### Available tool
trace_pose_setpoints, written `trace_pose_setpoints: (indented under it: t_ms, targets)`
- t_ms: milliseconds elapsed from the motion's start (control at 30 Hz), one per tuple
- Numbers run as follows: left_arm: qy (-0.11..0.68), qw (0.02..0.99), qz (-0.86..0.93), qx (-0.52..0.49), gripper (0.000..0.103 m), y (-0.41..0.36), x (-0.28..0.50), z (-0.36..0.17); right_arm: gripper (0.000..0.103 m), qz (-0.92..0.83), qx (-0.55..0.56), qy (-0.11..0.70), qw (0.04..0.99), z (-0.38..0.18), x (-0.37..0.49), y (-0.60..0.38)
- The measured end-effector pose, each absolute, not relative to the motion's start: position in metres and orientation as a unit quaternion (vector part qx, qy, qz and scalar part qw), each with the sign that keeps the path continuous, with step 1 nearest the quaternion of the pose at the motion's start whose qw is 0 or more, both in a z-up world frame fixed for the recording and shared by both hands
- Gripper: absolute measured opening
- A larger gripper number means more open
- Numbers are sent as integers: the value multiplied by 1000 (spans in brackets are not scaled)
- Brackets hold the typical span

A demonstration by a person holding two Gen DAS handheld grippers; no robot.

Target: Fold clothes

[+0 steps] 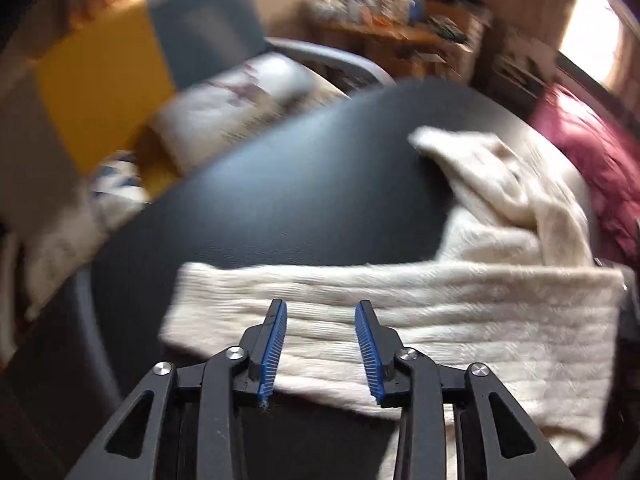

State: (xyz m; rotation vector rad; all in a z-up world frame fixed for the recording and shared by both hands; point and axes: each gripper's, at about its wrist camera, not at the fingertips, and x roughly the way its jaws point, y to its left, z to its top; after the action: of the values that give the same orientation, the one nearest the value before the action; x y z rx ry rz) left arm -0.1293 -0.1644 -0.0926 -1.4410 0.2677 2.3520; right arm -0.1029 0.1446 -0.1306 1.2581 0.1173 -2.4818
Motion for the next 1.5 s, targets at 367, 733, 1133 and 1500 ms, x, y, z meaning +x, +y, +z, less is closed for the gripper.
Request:
trace_pose_setpoints:
  t_ms: [367, 733, 1133, 1500]
  targets:
    - [102, 161, 798, -572, 76, -156, -155, -142, 46, -886, 423, 49, 185, -136, -87, 146]
    - [-144, 145, 844, -496, 12, -211, -97, -99, 47, -877, 442, 49, 181, -133, -94, 144]
    - [-360, -6, 867, -346, 12, -409, -6, -9, 47, -873, 428, 43, 231, -101, -81, 133]
    - [-398, -86, 853, -327, 12, -480, 55, -14, 47, -814, 436, 138, 358, -94, -42, 51]
